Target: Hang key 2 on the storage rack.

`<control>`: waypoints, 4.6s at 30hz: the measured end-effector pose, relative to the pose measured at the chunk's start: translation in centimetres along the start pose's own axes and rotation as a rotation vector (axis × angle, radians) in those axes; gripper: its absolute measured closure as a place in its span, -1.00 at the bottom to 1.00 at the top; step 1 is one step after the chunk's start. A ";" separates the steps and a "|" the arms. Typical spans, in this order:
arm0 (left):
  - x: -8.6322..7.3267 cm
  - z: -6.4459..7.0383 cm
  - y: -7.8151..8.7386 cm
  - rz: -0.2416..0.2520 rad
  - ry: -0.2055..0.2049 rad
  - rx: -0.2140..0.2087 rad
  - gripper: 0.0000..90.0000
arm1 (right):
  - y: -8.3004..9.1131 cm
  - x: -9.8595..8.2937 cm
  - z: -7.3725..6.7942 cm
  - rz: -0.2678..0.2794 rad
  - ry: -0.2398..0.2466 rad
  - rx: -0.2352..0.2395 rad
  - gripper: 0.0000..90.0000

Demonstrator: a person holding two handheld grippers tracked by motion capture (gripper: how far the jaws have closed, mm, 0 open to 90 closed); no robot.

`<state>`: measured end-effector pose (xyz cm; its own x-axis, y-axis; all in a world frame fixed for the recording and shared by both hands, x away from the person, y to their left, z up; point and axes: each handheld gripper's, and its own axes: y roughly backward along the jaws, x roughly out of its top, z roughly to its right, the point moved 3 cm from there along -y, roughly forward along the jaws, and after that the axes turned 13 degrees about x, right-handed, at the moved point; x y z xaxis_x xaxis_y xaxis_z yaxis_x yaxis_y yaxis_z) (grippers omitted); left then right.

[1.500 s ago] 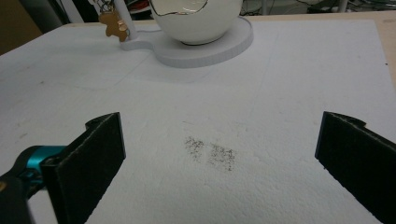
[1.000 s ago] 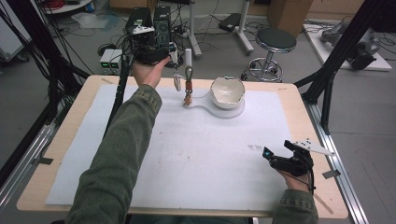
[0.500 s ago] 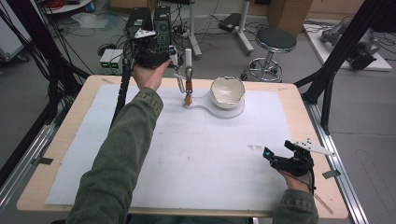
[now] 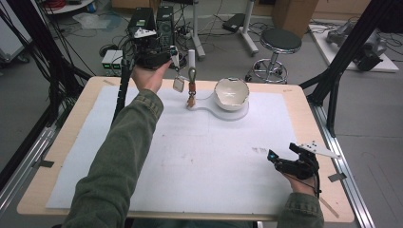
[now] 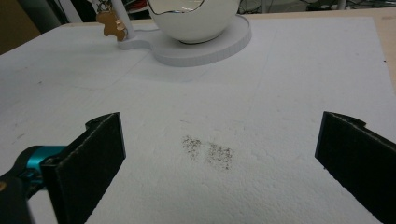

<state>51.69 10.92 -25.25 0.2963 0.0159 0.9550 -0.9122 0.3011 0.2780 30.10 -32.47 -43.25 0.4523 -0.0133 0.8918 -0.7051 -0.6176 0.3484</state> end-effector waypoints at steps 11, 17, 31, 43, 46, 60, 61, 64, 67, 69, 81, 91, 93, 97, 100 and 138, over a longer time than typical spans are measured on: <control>-1.2 0.6 -1.2 -0.082 0.016 -0.073 0.56 | 0.1 -0.1 0.1 0.001 -0.007 0.004 -0.99; -1.8 -0.1 -1.5 -0.147 0.025 -0.108 -0.13 | 0.1 -0.1 0.1 0.003 -0.013 0.003 -0.99; -4.1 -1.9 -0.7 -0.220 -0.020 -0.111 -0.96 | 0.0 -0.1 0.1 0.001 -0.010 0.002 -0.99; -6.1 -3.5 0.6 -0.215 -0.055 -0.099 -0.96 | 0.0 -0.1 0.1 0.000 -0.011 0.002 -0.99; -6.5 -3.7 1.0 -0.205 -0.050 -0.098 -0.96 | -0.1 -0.1 0.1 -0.003 -0.010 0.000 -0.99; -7.5 -4.0 3.4 -0.173 -0.070 -0.088 -0.96 | 0.1 -0.1 0.1 0.002 -0.013 0.002 -0.99; -7.5 -4.0 3.6 -0.168 -0.071 -0.088 -0.96 | 0.2 -0.1 0.1 0.003 -0.014 0.003 -0.99; -7.4 -4.0 4.1 -0.156 -0.082 -0.088 -0.96 | 0.1 -0.1 0.1 0.006 -0.012 0.003 -0.99; -7.5 -4.1 4.5 -0.152 -0.082 -0.090 -0.96 | 0.1 -0.1 0.1 0.006 -0.011 0.005 -0.99; -7.7 -4.2 4.8 -0.147 -0.084 -0.087 -0.96 | 0.1 -0.1 0.1 0.007 -0.011 0.003 -0.99; -9.2 -5.6 6.6 -0.138 -0.081 -0.067 -0.96 | 0.0 -0.1 0.0 0.005 -0.012 0.003 -0.99; -10.7 -6.3 7.7 -0.155 -0.086 -0.057 -0.96 | 0.0 -0.1 -0.1 0.002 -0.013 0.004 -0.99; -11.0 -6.5 8.0 -0.153 -0.078 -0.064 -0.96 | 0.0 -0.1 -0.1 0.001 -0.012 0.005 -0.99; -11.9 -7.1 8.5 -0.153 -0.069 -0.049 -0.96 | 0.0 -0.1 0.0 0.004 -0.012 0.003 -0.99; -12.6 -7.3 8.9 -0.155 -0.065 -0.045 -0.96 | 0.0 -0.1 -0.1 0.002 -0.015 0.005 -0.99; -19.2 -12.2 17.4 -0.067 -0.015 0.077 -0.96 | 0.1 -0.2 -0.1 -0.002 -0.013 -0.001 -0.99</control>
<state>33.61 27.48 -40.01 0.3537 -0.0162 0.9352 -0.9097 0.2266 0.3479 29.91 -32.44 -43.43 0.4611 -0.0221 0.8871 -0.7046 -0.6168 0.3509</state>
